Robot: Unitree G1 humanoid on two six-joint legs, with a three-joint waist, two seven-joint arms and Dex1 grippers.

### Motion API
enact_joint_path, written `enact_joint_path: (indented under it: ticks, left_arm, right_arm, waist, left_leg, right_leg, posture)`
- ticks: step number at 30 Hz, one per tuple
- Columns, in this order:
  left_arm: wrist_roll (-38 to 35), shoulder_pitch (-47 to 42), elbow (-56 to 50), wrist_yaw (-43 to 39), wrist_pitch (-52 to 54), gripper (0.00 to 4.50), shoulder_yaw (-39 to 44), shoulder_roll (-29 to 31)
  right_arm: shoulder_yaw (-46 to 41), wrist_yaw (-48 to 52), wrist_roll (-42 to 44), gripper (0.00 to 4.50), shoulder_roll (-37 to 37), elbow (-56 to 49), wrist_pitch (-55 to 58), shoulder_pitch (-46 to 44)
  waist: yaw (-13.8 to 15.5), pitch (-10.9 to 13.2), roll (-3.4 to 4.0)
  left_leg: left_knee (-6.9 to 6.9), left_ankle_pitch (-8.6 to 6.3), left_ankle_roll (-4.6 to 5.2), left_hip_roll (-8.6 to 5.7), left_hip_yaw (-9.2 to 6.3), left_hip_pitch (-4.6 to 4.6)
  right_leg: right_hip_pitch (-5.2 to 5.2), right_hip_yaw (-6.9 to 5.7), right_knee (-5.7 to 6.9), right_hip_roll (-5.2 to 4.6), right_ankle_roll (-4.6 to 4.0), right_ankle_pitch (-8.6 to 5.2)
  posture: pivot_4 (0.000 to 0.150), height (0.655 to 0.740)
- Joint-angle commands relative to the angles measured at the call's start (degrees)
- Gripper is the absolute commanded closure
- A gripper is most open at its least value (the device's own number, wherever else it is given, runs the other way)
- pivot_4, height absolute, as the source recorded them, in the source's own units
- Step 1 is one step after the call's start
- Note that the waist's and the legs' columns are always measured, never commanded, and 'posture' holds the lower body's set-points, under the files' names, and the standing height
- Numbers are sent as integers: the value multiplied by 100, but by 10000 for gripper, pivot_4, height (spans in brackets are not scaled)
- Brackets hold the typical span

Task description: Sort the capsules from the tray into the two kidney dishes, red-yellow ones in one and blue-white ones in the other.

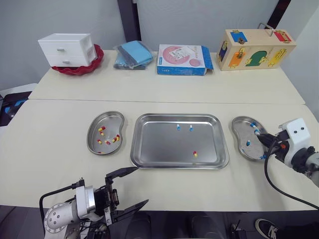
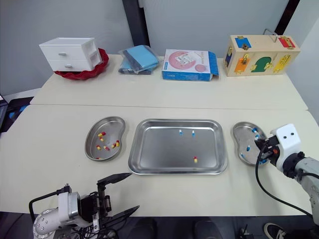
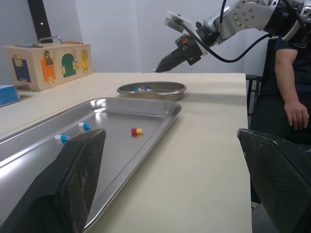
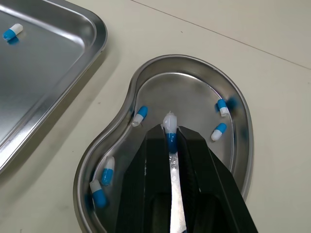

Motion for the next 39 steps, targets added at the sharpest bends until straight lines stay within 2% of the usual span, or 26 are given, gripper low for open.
enact_joint_path:
  ticks: [1,3,13,16,24,29,34,39]
  left_arm:
    - [-89,23,-50,66,-37,0,11,15]
    - [-92,39,-65,80,-38,0,16,21]
    - [-89,41,-74,177,-21,0,24,37]
    - [-89,36,-84,204,-8,0,29,41]
    - [-69,353,-344,765,194,0,302,75]
    - [-27,636,-576,1113,222,0,553,100]
    - [-40,835,-654,1341,239,0,844,165]
    - [-86,1035,-732,1414,271,0,998,209]
  right_arm:
    - [-152,-24,8,44926,-75,-41,-96,-1]
    - [-140,-36,1,37979,-69,-14,-106,-8]
    - [-206,14,32,11106,-126,60,-128,-9]
    - [-234,46,48,647,-146,76,-138,5]
    - [-498,674,244,231,-288,159,-625,313]
    - [-1124,1982,574,231,-497,337,-1542,1091]
    - [-1613,3149,487,231,-986,1212,-2211,1828]
    - [-1615,3629,170,231,-1503,2310,-2707,1980]
  waist:
    - [2,0,0]
    - [3,0,0]
    - [9,0,0]
    - [9,0,0]
    - [12,0,0]
    - [64,-1,1]
    - [68,1,-2]
    - [44,1,-2]
  left_leg:
    - [0,0,0,0,0,0]
    - [0,0,0,0,0,0]
    - [1,0,0,0,0,0]
    - [1,0,0,0,-1,0]
    - [1,0,0,0,0,1]
    - [3,0,0,0,-3,9]
    - [0,-1,1,0,-3,42]
    - [-2,-2,2,1,9,48]
  right_leg:
    - [0,0,0,0,0,0]
    - [1,0,0,0,0,0]
    - [2,0,0,0,0,0]
    - [2,0,0,0,0,0]
    - [4,0,-1,0,0,0]
    - [19,-4,-5,-1,0,0]
    - [66,-6,-38,-2,4,1]
    - [75,5,-60,-2,9,3]
  posture:
    - [1500,7400]
    - [1500,7400]
    - [1500,7400]
    - [1500,7400]
    - [1500,7400]
    - [1500,7400]
    - [1500,7400]
    - [1500,7400]
